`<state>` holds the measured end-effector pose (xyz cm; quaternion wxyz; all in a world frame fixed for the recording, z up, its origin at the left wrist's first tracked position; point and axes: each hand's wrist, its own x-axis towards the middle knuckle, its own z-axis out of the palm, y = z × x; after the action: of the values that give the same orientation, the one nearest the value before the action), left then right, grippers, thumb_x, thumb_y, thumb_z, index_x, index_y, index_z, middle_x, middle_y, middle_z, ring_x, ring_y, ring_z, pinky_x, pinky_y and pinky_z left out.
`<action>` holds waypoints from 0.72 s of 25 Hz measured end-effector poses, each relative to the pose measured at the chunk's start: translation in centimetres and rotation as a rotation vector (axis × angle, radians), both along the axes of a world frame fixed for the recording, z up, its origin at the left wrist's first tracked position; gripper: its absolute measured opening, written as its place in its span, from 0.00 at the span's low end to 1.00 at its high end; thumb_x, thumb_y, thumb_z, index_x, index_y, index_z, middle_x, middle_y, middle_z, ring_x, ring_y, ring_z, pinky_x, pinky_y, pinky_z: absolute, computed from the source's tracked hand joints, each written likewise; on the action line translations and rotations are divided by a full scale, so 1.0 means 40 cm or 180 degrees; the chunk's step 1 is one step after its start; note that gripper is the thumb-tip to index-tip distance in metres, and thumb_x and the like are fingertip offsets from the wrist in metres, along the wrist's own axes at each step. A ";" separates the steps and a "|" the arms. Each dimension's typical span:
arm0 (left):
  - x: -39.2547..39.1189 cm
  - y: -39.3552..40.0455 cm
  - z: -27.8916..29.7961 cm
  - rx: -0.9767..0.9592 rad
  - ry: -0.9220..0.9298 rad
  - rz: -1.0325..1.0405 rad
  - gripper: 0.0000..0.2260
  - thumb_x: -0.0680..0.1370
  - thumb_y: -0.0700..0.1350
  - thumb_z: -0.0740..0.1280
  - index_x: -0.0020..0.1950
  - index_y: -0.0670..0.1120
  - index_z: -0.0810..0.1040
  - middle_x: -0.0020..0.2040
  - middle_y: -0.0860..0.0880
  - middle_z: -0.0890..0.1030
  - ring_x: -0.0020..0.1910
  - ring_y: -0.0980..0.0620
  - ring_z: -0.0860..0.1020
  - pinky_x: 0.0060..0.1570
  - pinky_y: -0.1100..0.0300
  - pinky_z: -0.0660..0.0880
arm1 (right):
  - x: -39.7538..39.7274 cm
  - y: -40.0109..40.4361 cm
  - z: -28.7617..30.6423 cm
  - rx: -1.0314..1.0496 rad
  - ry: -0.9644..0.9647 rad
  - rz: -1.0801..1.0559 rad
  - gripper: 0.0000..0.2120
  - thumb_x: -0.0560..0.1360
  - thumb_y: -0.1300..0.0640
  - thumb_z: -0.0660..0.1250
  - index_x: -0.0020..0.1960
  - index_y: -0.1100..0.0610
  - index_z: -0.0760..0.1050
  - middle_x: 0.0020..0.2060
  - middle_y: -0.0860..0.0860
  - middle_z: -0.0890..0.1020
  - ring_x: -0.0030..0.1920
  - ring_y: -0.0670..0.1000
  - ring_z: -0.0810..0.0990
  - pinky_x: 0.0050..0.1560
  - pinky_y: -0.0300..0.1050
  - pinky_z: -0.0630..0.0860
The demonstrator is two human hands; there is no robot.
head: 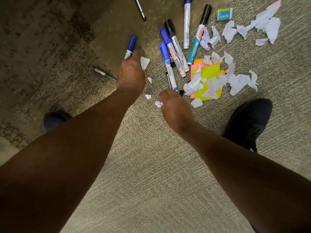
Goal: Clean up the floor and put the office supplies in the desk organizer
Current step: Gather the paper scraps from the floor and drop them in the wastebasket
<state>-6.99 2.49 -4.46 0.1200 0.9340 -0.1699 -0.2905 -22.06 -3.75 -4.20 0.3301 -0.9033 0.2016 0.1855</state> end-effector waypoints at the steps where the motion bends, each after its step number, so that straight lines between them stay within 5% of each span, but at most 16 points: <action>1: 0.004 -0.003 -0.002 0.0058 0.0028 0.0027 0.19 0.76 0.37 0.68 0.66 0.43 0.71 0.53 0.39 0.80 0.51 0.41 0.79 0.49 0.50 0.76 | -0.012 -0.004 0.006 0.0112 -0.0119 -0.0205 0.08 0.71 0.70 0.63 0.48 0.62 0.74 0.45 0.58 0.78 0.44 0.59 0.77 0.38 0.48 0.72; 6: 0.035 -0.015 -0.016 0.0243 0.0185 0.0359 0.10 0.74 0.35 0.70 0.54 0.42 0.79 0.51 0.40 0.81 0.47 0.45 0.80 0.47 0.55 0.79 | -0.058 -0.045 0.034 0.0633 -0.0010 -0.2187 0.05 0.71 0.59 0.71 0.40 0.57 0.76 0.32 0.51 0.81 0.33 0.51 0.78 0.36 0.44 0.72; 11: 0.052 -0.015 -0.009 0.0383 0.0315 -0.0095 0.09 0.76 0.37 0.68 0.56 0.39 0.80 0.54 0.39 0.81 0.53 0.41 0.80 0.49 0.55 0.75 | -0.069 -0.103 0.028 0.1675 0.0575 -0.3217 0.07 0.70 0.63 0.73 0.45 0.62 0.77 0.40 0.58 0.84 0.40 0.58 0.84 0.45 0.60 0.81; 15: 0.021 0.018 0.021 0.0049 0.0348 -0.0130 0.04 0.77 0.39 0.67 0.50 0.40 0.76 0.47 0.40 0.79 0.44 0.44 0.77 0.39 0.61 0.68 | -0.067 -0.117 0.050 0.2028 0.0534 -0.3192 0.07 0.71 0.66 0.71 0.47 0.57 0.79 0.44 0.58 0.84 0.40 0.52 0.83 0.31 0.42 0.80; 18: -0.035 0.050 0.047 -0.0243 0.0629 -0.0081 0.05 0.77 0.37 0.65 0.51 0.43 0.75 0.43 0.46 0.78 0.39 0.50 0.74 0.35 0.63 0.72 | -0.066 -0.122 0.061 0.2634 0.0441 -0.3558 0.13 0.73 0.69 0.69 0.49 0.52 0.81 0.41 0.51 0.83 0.40 0.49 0.82 0.34 0.38 0.80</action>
<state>-8.40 4.48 -2.58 0.1680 0.8933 -0.1800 -0.3760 -24.70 -8.61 -1.78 0.6794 -0.4504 0.5694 0.1067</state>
